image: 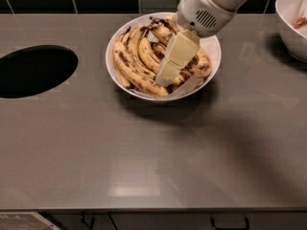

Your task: Pick banana from white bowl

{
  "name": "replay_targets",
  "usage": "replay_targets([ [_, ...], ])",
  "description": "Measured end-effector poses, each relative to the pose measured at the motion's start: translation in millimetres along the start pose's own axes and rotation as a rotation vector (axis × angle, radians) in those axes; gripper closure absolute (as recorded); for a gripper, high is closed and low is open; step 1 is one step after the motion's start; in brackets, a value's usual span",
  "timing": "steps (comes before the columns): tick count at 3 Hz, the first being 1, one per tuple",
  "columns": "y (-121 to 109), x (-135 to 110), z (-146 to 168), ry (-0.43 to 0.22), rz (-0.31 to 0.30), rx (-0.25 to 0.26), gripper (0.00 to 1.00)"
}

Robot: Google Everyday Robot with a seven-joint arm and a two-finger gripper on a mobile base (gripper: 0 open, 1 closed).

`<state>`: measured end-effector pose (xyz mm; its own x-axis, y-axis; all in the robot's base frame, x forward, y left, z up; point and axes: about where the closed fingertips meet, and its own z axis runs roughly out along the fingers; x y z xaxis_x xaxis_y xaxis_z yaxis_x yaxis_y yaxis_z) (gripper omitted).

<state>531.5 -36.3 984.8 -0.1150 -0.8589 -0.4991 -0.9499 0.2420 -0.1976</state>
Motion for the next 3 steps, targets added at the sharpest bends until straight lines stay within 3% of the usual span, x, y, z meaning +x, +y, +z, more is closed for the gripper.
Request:
replay_targets([
  [2,-3,-4,7,-0.02,0.004,0.022,0.0],
  [3,-10,-19,25,-0.05,-0.005,0.034,0.0],
])
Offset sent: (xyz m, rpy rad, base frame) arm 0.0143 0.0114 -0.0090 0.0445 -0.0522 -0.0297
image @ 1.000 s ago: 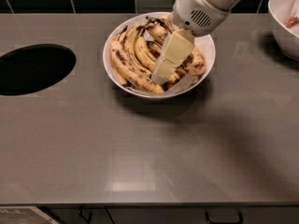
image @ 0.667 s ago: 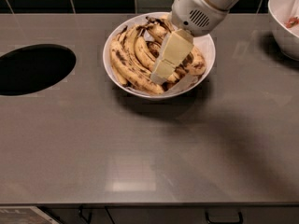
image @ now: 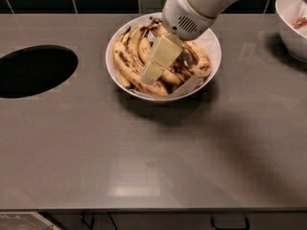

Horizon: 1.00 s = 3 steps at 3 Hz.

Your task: Pick banana from white bowl

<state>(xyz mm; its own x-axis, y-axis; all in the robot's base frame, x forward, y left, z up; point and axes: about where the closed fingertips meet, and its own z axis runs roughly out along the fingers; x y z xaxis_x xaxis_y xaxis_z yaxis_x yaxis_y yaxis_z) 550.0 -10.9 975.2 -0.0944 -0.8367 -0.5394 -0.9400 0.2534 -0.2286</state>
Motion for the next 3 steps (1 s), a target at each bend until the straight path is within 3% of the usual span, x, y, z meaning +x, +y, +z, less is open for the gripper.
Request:
replay_targets([
  [2,-5,-28,34,-0.028,-0.014,-0.017,0.0],
  [3,7,-38,43,-0.041,0.0,-0.035,0.12],
])
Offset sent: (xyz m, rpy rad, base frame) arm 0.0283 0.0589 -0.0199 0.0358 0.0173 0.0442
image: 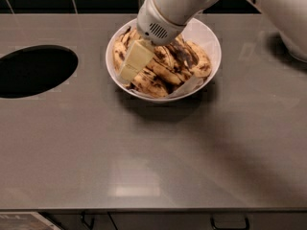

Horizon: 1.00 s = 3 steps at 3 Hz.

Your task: Pick banana from white bowl

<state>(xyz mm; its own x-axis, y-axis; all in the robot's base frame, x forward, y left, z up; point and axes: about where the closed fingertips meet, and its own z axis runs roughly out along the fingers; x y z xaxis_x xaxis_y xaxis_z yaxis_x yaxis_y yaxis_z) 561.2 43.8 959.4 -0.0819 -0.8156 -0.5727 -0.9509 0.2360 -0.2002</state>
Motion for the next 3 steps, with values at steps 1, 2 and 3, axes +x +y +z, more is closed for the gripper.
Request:
replay_targets([
  [1,21,-8,3,0.0,0.024,-0.002,0.14],
  [2,38,-11,4,0.01,0.053,0.019,0.16],
  [3,50,-9,7,0.029,0.086,0.041,0.16],
])
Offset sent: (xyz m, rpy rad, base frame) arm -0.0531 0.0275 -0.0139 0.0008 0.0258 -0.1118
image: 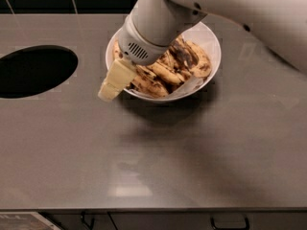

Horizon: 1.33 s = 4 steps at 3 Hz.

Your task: Pick banana from white bowl

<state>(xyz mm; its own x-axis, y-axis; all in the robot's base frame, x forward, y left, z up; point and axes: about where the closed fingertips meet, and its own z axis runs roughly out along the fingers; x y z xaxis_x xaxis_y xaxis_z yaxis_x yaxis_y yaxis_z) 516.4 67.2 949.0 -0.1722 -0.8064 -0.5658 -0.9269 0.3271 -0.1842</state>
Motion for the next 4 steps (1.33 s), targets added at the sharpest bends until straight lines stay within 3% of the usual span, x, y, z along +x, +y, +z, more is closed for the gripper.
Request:
replay_targets([
  [2,-5,15,12,0.005,0.056,0.033,0.3],
  [4,-19,18,12,0.032,0.068,0.083,0.29],
])
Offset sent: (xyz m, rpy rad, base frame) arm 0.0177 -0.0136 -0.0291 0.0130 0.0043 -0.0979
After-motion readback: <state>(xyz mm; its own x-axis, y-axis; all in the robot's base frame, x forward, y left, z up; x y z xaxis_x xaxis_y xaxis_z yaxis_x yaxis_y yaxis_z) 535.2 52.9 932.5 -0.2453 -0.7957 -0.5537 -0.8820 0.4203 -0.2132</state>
